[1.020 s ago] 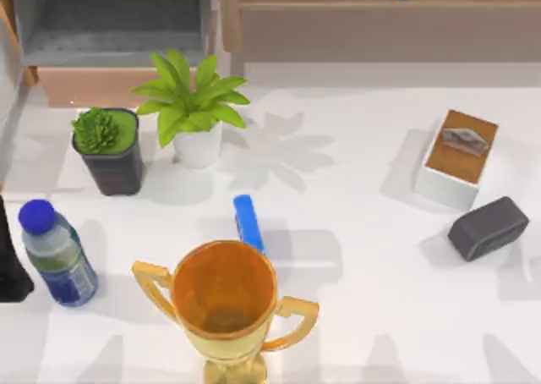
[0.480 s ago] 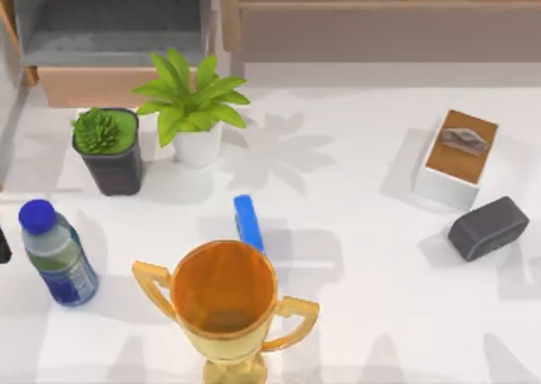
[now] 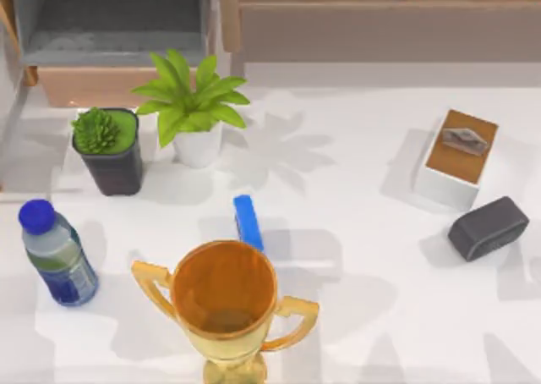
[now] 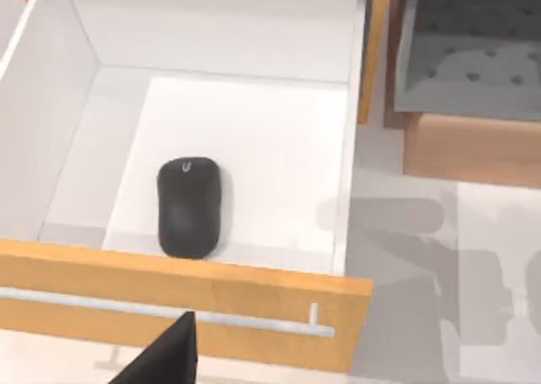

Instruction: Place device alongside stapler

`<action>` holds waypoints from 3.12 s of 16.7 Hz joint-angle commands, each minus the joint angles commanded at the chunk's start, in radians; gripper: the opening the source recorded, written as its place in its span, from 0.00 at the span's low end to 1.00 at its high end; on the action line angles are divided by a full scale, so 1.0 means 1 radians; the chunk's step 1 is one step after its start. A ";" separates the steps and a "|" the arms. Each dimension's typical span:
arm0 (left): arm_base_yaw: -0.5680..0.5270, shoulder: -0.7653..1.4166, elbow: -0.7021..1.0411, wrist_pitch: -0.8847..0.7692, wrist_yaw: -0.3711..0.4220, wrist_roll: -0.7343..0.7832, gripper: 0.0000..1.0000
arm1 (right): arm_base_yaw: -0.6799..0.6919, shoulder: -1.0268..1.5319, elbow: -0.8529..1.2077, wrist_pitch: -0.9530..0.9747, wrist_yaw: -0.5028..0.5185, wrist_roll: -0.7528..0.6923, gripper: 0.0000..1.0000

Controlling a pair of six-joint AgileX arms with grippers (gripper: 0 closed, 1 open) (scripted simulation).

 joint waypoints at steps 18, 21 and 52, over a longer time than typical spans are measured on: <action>0.162 1.494 1.432 -0.754 0.018 0.089 1.00 | 0.000 0.000 0.000 0.000 0.000 0.000 1.00; 0.162 1.494 1.432 -0.754 0.018 0.089 1.00 | 0.000 0.000 0.000 0.000 0.000 0.000 1.00; 0.161 1.497 1.318 -0.638 0.018 0.088 0.00 | 0.000 0.000 0.000 0.000 0.000 0.000 1.00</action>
